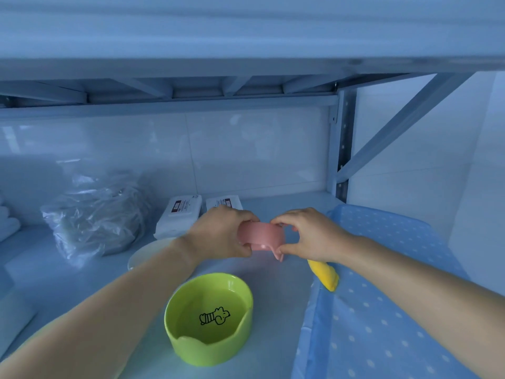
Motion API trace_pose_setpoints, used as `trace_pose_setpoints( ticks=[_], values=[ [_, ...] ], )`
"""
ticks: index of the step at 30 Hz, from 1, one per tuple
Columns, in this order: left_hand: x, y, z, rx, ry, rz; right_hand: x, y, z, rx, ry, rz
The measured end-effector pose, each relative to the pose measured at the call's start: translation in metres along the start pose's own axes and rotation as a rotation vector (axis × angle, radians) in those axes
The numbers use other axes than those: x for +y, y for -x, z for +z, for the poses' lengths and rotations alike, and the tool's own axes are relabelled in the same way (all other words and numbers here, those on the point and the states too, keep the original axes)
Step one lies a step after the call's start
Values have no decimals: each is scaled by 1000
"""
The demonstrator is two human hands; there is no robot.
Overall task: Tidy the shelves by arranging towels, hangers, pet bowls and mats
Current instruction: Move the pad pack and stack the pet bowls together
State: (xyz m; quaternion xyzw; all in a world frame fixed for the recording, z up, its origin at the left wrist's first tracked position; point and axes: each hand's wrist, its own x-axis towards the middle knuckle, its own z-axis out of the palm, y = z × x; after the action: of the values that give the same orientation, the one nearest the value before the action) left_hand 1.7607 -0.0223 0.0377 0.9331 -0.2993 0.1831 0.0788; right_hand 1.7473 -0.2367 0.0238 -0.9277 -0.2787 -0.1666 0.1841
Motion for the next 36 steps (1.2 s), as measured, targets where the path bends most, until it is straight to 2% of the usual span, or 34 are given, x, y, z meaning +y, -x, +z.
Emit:
trace_pose_setpoints(
  ticks=[10,16,18,21,25,30,34,36],
  values=[
    [-20,-3,-18,67,169,-46,-8,-10,14,0,-106,-45],
    [-30,-9,-15,42,312,-61,-14,-10,13,50,113,-271],
    [-30,-12,-12,33,332,-34,-13,-11,13,10,197,-323],
    [-33,-15,-7,46,301,16,-9,-13,14,-49,239,-301],
    [-37,-15,-3,57,257,112,-8,-19,15,-63,103,-162],
    [-47,-11,0,104,210,88,-13,-25,9,-77,62,-91],
    [-61,0,4,100,196,-38,-12,-21,1,-54,245,-292],
    [-62,6,6,53,233,-73,-12,-20,0,-35,219,-366]
  ],
)
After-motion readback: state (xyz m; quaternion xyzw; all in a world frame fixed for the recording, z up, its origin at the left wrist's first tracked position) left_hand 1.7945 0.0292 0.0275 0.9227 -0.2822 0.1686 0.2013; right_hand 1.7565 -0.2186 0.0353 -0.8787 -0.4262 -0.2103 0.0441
